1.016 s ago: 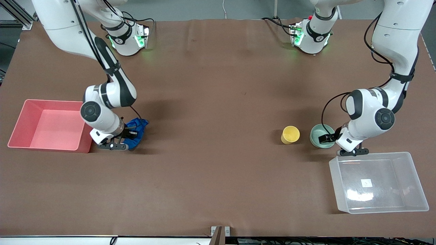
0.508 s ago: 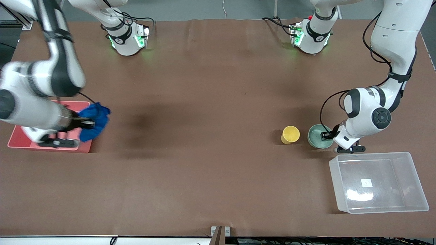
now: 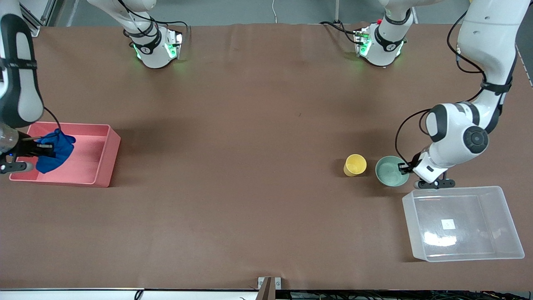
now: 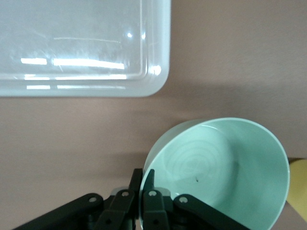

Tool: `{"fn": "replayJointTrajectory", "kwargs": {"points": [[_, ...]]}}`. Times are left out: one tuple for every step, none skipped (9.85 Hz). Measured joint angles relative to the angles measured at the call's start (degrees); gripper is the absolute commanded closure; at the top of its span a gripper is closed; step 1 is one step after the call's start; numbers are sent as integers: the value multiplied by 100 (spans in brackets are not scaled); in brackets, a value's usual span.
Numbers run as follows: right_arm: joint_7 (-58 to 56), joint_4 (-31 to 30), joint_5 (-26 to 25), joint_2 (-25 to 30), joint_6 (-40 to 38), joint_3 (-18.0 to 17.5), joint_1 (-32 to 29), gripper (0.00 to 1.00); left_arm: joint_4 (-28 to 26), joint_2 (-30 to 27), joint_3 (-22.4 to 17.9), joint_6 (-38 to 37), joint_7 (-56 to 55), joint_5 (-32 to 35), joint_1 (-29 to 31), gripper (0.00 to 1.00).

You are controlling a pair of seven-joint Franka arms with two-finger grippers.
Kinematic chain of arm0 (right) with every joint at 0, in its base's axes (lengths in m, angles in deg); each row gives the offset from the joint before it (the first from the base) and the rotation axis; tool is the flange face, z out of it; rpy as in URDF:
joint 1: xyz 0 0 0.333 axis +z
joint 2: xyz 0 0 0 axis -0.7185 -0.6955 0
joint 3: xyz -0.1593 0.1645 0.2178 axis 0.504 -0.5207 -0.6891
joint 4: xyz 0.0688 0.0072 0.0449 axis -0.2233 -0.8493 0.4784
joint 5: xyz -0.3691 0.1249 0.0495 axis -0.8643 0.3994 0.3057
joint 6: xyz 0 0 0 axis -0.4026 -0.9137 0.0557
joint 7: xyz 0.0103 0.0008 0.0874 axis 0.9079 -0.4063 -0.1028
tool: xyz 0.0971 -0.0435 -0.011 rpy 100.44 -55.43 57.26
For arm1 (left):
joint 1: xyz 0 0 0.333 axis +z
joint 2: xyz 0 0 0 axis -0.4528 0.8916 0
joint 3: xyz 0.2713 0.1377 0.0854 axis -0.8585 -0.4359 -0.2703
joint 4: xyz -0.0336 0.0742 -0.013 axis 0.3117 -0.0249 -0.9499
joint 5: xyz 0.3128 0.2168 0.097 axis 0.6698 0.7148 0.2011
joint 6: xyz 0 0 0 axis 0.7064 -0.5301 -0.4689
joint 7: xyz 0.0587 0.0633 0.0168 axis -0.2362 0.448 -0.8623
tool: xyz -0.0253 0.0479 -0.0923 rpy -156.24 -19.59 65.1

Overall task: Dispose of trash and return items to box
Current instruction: 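Drop the cloth into the pink bin while the left gripper carries the bowl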

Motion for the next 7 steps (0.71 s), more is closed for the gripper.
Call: {"fn": "replayJointTrajectory", "kwargs": {"points": [[-33, -341, -5, -135, 537, 11, -37, 89, 406, -145, -2, -572, 134, 0, 4, 100], [-42, -645, -7, -285, 1015, 11, -60, 81, 1013, -220, -13, -1245, 340, 0, 36, 100], [-43, -830, -8, -424, 1324, 12, -73, 43, 1652, -206, -29, -1766, 610, 0, 146, 100], [-104, -897, -12, -509, 1421, 12, -77, 0, 2177, -102, -37, -2011, 858, 0, 309, 100], [-175, -899, -12, -546, 1424, 13, -85, 0, 2602, 126, -43, -2064, 1084, 0, 455, 100], [-208, -890, 13, -548, 1431, 14, -100, 0, 2993, 468, -53, -2064, 1253, 23, 535, 100], [-208, -838, 181, -536, 1436, 10, -104, 0, 3399, 888, -80, -2049, 1329, 66, 572, 100]]}}
